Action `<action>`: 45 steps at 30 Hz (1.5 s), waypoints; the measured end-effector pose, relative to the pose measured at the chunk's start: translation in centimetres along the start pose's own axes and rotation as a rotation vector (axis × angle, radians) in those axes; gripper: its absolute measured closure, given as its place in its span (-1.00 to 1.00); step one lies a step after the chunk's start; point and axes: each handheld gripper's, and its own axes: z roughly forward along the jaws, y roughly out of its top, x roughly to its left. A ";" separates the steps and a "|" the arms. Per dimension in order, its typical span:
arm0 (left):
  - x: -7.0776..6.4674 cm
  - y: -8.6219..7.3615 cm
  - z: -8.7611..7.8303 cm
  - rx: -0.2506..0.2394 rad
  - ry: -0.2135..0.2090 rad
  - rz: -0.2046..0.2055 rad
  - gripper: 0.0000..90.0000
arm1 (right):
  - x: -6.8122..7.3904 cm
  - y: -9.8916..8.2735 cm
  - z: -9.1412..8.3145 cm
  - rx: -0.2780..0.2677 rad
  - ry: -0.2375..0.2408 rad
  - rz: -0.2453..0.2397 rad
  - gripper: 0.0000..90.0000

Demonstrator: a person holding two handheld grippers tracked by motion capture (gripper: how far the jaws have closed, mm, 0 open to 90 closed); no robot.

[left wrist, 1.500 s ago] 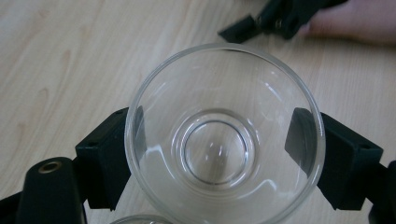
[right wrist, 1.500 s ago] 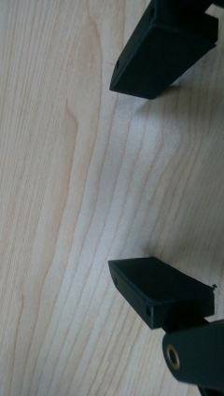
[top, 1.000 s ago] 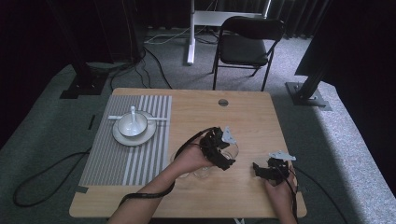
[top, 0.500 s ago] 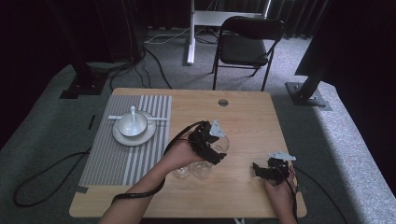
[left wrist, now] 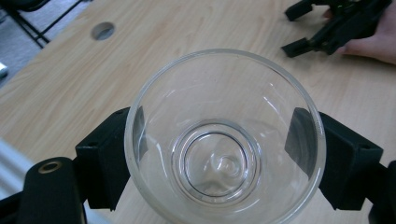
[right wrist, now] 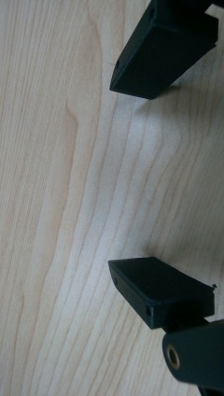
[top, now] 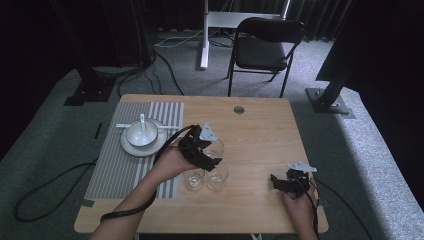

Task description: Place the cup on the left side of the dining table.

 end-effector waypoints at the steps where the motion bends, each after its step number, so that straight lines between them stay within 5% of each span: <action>1: 0.4 -0.6 -0.5 0.008 0.015 -0.006 -0.59 | 0.0 0.0 0.0 0.000 0.000 0.000 -0.73; 22: 4.6 -7.3 -3.5 0.049 0.107 -0.145 -0.59 | 0.0 0.0 0.0 0.000 0.000 0.000 -0.73; 34: 6.4 -10.6 -3.4 0.069 0.137 -0.220 -0.59 | 0.0 0.0 0.0 0.000 0.000 0.001 -0.72; 45: 7.7 -13.5 -1.4 0.103 0.146 -0.286 -0.59 | 0.0 0.0 0.0 0.001 0.000 0.001 -0.72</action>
